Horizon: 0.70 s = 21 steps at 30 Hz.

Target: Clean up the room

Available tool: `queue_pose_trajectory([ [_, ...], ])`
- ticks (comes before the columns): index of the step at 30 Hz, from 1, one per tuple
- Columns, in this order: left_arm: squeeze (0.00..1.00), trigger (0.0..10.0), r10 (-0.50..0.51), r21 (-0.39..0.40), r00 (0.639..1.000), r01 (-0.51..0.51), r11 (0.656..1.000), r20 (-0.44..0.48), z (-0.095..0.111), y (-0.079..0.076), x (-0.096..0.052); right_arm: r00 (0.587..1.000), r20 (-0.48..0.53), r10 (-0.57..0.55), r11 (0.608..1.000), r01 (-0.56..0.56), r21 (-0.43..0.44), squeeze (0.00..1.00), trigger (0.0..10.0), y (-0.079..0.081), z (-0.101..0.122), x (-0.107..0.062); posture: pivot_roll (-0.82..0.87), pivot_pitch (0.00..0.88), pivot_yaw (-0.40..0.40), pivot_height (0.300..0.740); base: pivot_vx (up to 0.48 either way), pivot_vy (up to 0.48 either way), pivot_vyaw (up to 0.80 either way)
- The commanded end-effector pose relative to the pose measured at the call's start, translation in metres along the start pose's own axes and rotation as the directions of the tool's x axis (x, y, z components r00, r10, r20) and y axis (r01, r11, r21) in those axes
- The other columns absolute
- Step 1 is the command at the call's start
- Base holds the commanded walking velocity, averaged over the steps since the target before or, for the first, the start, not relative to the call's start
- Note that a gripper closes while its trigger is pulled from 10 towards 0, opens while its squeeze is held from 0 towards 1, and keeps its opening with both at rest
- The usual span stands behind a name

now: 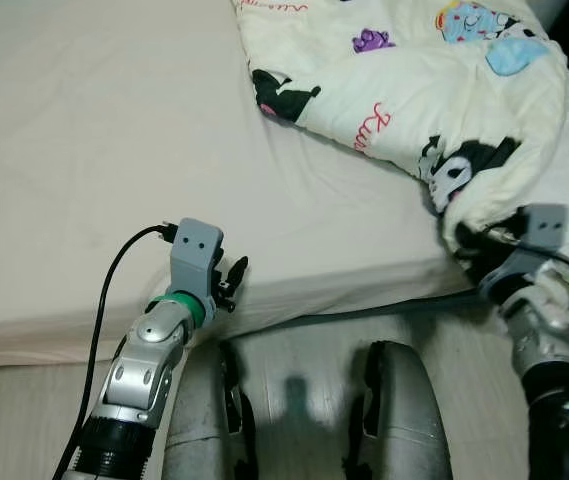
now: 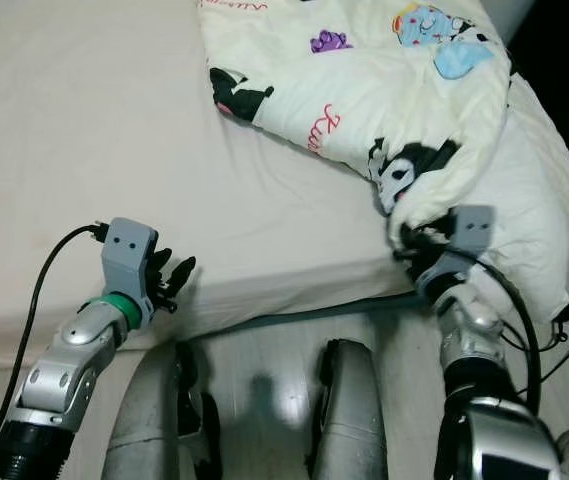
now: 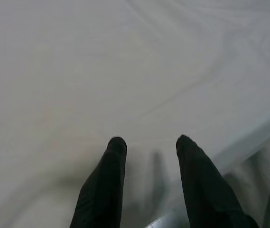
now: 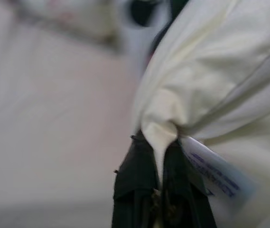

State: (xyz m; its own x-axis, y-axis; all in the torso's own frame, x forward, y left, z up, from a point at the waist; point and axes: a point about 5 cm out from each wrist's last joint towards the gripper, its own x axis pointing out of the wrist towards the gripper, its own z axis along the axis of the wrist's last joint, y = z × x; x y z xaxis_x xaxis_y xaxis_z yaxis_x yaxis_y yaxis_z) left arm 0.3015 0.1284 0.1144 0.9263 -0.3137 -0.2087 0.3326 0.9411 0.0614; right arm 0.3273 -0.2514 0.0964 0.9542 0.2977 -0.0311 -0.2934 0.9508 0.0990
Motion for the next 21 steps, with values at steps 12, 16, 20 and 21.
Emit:
queue_pose_trajectory([
  [12,0.00,10.0,-0.020,-0.015,0.999,0.019,1.000,-0.039,-0.012,-0.007,0.001,0.838,-0.200,0.507,0.860,-0.507,0.054,0.00,0.0,0.081,-0.053,-0.026,0.03,0.246,0.106,0.595,0.000,0.000,0.00],
  [16,0.00,10.0,-0.025,-0.019,0.999,0.024,1.000,-0.039,-0.013,-0.010,0.002,0.639,-0.230,0.734,0.674,-0.727,0.132,0.00,0.0,0.126,-0.055,-0.048,0.02,0.247,0.103,0.595,0.000,0.000,0.00],
  [20,0.00,10.0,-0.026,-0.020,0.999,0.026,0.999,-0.038,-0.013,-0.011,0.003,0.571,-0.232,0.788,0.609,-0.778,0.154,0.00,0.0,0.140,-0.054,-0.055,0.02,0.244,0.102,0.595,0.000,0.000,0.00],
  [21,0.00,10.0,-0.028,-0.021,0.999,0.027,0.999,-0.037,-0.012,-0.011,0.003,0.536,-0.232,0.811,0.575,-0.804,0.151,0.00,0.0,0.148,-0.051,-0.058,0.02,0.245,0.099,0.595,0.000,0.000,0.00],
])
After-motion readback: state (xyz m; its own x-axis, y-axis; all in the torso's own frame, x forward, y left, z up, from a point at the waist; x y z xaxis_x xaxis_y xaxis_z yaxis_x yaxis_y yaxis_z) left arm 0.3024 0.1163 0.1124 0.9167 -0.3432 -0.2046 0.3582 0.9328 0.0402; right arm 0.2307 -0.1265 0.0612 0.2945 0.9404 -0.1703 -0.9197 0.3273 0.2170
